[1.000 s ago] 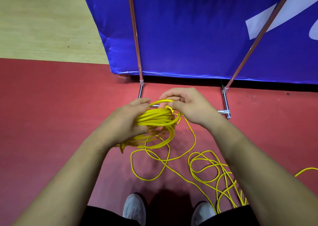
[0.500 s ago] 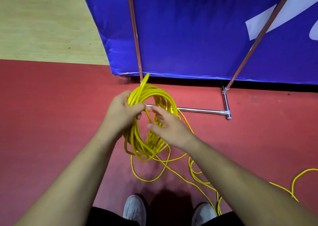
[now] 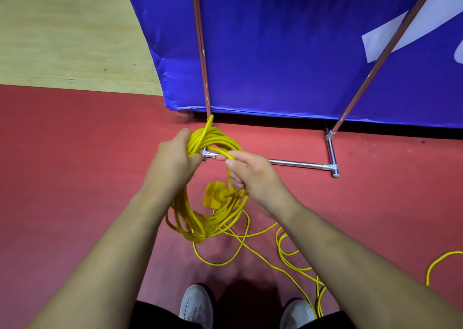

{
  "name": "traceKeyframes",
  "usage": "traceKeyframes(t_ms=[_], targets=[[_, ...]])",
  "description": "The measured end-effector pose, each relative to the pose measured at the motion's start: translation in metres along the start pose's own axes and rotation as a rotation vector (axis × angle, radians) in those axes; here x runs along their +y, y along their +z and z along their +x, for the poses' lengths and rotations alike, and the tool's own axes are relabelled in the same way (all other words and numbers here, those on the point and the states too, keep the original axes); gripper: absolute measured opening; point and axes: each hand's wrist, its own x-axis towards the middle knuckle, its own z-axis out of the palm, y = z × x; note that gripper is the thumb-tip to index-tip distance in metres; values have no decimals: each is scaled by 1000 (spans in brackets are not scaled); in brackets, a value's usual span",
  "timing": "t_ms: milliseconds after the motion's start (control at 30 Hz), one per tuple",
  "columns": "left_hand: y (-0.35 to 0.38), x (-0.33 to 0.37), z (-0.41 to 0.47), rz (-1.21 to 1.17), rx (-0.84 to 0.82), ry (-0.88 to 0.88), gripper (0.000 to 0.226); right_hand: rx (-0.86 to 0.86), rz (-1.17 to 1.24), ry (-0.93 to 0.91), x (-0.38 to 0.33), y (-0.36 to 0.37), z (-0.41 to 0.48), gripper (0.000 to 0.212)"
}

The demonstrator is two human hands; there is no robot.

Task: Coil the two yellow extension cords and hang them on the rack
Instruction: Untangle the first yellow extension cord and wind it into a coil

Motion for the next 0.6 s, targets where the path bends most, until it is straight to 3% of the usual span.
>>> traceKeyframes(t_ms=[67,167,300,433,533,600], targets=[[5,-1,-1,95,-37,42,23,-19,121,55,-8,-2,1,26],[17,-2,-6,274,-130,125,27,-55,69,115,-19,-12,-3,26],[18,2,-12,240,-258,219,72,-193,-357,48,-34,-32,-10,22],[19,1,-12,248,-384,436,59,-189,-775,-74,-41,-48,-7,13],[25,-2,-10,247,-561,440,61,-163,-1034,-151,-41,-70,-5,12],[27,1,-12,176,-648,432,57,-113,-1213,-305,-36,-79,-4,16]])
